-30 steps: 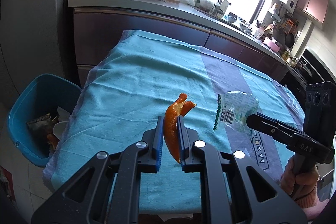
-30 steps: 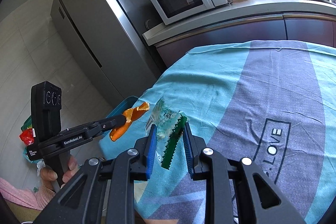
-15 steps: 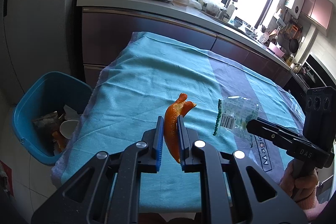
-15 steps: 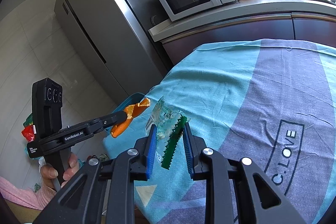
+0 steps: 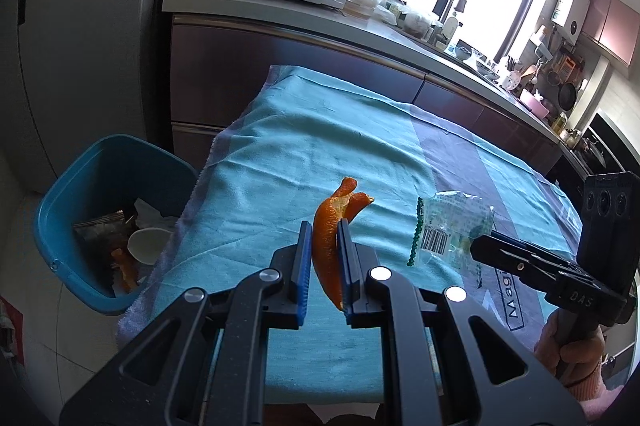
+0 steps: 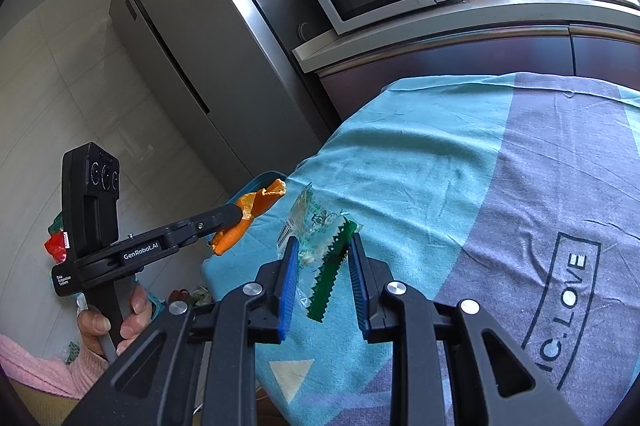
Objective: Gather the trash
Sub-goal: 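Carry the orange peel and clear wrapper toward the teal bin with both grippers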
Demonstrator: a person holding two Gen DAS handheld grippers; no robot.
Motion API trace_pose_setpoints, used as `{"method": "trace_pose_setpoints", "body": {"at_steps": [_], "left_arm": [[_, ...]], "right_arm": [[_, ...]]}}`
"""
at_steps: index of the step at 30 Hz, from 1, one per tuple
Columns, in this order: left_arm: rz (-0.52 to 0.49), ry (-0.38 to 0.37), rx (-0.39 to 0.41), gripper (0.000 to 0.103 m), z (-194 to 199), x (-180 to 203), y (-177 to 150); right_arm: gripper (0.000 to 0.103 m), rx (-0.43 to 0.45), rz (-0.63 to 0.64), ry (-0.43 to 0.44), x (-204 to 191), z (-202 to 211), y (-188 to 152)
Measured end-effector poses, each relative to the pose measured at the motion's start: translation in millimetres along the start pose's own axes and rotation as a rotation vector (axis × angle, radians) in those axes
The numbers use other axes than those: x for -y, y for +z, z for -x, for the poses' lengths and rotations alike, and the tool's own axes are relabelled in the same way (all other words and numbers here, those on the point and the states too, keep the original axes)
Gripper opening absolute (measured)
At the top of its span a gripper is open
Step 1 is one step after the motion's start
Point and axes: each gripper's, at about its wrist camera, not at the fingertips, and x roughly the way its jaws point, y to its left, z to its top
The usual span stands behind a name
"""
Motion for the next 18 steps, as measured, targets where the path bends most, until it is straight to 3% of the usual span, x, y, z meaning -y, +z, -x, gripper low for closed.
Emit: {"method": "trace_pose_setpoints", "body": {"at_steps": [18], "left_arm": [[0.03,0.031,0.022,0.013,10,-21,2]], "right_arm": [[0.023,-0.025,0.041,0.033,-16,-14,6]]}}
